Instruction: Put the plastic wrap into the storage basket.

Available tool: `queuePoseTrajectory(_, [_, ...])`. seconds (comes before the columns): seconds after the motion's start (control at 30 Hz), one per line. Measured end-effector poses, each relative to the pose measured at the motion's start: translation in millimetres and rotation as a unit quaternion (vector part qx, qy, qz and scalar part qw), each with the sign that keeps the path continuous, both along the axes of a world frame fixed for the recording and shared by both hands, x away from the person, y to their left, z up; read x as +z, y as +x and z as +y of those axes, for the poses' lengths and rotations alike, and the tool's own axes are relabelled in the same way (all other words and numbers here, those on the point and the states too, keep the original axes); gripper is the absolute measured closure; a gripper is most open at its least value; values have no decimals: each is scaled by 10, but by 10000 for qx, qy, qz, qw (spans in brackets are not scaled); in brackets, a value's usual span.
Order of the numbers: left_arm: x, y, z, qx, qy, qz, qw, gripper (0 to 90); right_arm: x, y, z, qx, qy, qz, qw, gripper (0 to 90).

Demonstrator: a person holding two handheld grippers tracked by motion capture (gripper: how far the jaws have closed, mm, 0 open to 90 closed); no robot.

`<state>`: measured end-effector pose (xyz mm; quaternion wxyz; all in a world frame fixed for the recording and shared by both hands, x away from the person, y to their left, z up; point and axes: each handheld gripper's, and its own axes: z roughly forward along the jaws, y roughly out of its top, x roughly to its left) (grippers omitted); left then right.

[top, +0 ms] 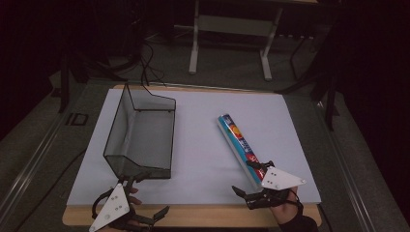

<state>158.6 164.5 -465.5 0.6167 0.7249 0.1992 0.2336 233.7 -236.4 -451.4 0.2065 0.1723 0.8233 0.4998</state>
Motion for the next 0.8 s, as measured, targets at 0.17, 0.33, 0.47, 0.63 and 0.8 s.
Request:
queuePoseTrajectory(0.17, [-11, -13, -13, -99, -49, 67, 9999, 3, 36, -11, -9, -43, 18, -58, 10000, 131])
queuePoseTrajectory(0.33, [-16, -21, -20, -103, -107, 65, 9999, 3, 100, -26, -5, -105, 1, -136, 9999, 122])
queuePoseTrajectory(0.47, [-48, -13, -53, -151, -26, 90, 9998, 3, 140, -30, 4, -159, -21, -229, 9996, 121])
queuePoseTrajectory(0.63, [-52, -23, -83, -185, 80, 44, 9998, 3, 251, -21, -9, -211, 120, -291, 9993, 115])
queuePoseTrajectory(0.8, [-46, -23, -103, -166, 133, 25, 9998, 3, 376, 11, -24, -339, 238, -446, 9981, 105])
